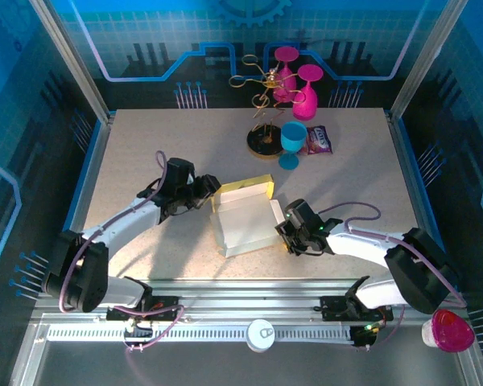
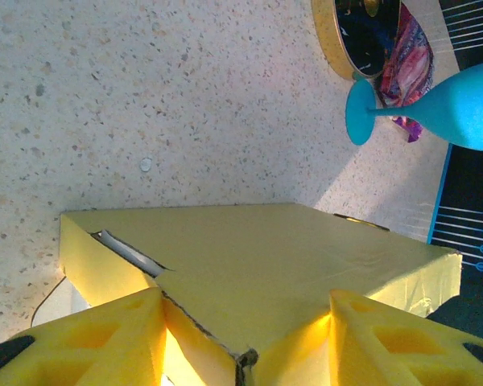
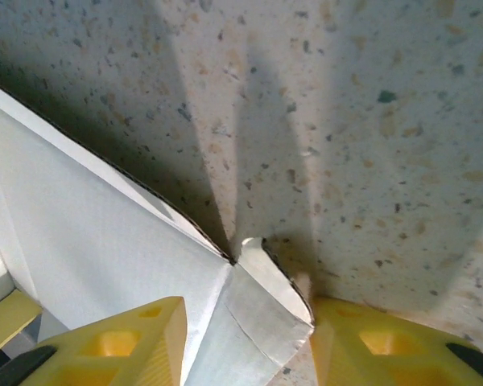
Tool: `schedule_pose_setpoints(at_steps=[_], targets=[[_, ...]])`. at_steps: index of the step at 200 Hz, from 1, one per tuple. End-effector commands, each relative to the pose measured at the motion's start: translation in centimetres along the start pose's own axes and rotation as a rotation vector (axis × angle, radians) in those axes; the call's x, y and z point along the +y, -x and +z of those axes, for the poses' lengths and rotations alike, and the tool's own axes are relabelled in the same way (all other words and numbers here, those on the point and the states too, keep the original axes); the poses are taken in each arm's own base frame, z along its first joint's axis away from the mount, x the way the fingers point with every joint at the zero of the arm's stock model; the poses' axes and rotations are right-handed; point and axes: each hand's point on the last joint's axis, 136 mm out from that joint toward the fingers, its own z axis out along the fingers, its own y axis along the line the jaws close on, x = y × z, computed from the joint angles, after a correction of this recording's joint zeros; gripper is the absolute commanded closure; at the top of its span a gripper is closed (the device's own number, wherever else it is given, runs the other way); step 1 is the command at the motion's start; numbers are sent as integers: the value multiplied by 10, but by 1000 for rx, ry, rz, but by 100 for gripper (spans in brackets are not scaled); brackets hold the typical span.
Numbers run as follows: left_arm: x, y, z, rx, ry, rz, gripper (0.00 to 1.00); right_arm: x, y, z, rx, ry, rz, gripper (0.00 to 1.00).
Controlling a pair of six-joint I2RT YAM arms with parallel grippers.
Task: Fold the paper box
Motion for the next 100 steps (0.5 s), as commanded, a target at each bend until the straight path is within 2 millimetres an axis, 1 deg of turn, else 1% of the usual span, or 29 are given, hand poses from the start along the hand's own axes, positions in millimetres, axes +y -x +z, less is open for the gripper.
schedule_pose_setpoints(at_steps=[1, 29, 62, 81, 100], targets=[[34, -5, 4, 47, 125, -11, 50, 38, -7, 0, 11, 148, 30, 51], [35, 0, 6, 52, 132, -22, 50, 36, -12, 0, 28, 154, 64, 50], [34, 6, 10, 59, 144, -27, 49, 46, -17, -4, 31, 173, 71, 48], [32, 7, 12, 61, 143, -27, 50, 45, -17, 0, 26, 159, 62, 47], [32, 8, 13, 64, 144, -28, 50, 45, -14, 8, 15, 169, 74, 49]])
